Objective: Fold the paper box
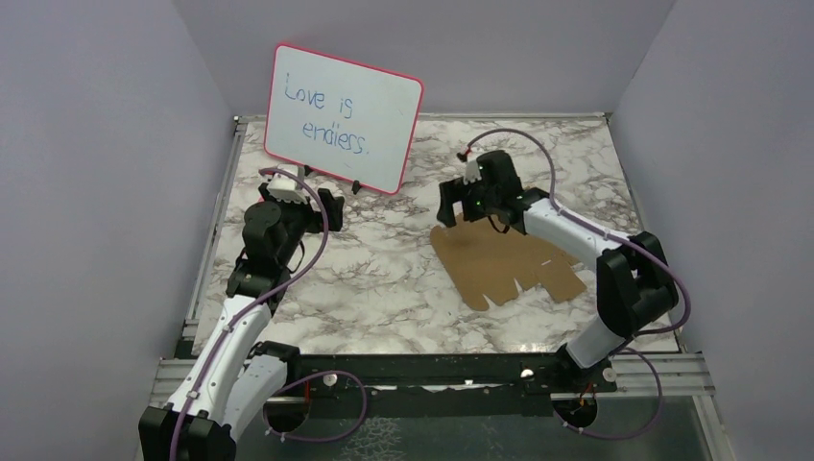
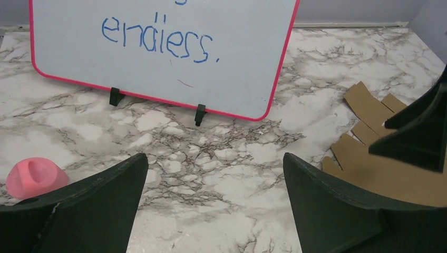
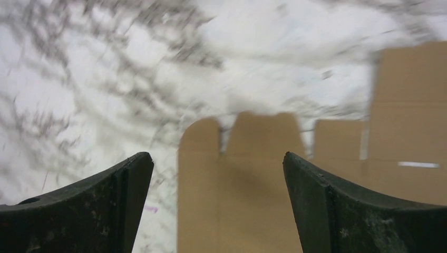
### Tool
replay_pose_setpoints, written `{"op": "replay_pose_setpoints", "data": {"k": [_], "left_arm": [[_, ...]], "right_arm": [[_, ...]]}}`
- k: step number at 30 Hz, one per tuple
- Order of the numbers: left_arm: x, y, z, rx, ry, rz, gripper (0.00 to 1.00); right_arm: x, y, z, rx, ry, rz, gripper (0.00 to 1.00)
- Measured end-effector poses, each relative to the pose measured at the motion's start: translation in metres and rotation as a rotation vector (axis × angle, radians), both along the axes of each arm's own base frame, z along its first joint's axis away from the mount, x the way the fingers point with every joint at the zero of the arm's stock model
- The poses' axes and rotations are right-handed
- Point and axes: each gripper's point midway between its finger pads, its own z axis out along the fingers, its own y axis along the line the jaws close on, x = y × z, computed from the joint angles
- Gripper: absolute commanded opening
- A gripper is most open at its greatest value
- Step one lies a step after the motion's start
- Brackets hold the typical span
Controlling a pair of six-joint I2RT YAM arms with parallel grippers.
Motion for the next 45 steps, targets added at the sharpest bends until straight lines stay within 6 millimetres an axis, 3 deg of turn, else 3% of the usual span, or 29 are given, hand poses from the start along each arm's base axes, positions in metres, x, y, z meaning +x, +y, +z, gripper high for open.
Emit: {"op": "replay_pose_setpoints", "data": {"k": [4, 7, 10, 15, 20, 28, 32, 38, 45], "left_arm": [[0.001, -0.001, 0.001, 0.000, 0.001, -0.006, 0.99], [0.001, -0.001, 0.001, 0.003, 0.001, -0.008, 0.99], [0.000, -0.002, 0.001, 0.005, 0.000, -0.011, 0.99], [-0.001, -0.007, 0.001, 0.008, -0.001, -0.031, 0.99], [-0.003, -0.008, 0.003, 0.008, -0.008, -0.040, 0.99], [-0.005, -0.015, 0.004, 0.006, -0.012, -0.076, 0.99], [-0.006, -0.018, 0.003, 0.004, -0.007, -0.093, 0.99], [-0.006, -0.022, 0.000, 0.003, 0.004, -0.116, 0.99], [-0.005, -0.023, -0.004, 0.004, 0.015, -0.123, 0.99]], "right_arm": [[0.057, -0.041, 0.018, 0.037, -0.075, -0.180, 1.00], [0.089, -0.074, 0.008, 0.044, -0.083, -0.307, 1.00], [0.110, -0.094, -0.013, 0.030, -0.066, -0.387, 1.00], [0.134, -0.093, -0.039, 0.009, -0.039, -0.417, 1.00], [0.140, -0.091, -0.054, -0.001, -0.017, -0.418, 1.00], [0.132, -0.080, -0.064, 0.006, 0.017, -0.371, 1.00], [0.117, -0.065, -0.070, 0.004, 0.026, -0.311, 1.00], [0.078, -0.018, -0.071, 0.004, 0.035, -0.146, 1.00], [0.013, 0.042, -0.071, 0.006, 0.049, 0.114, 1.00]]}}
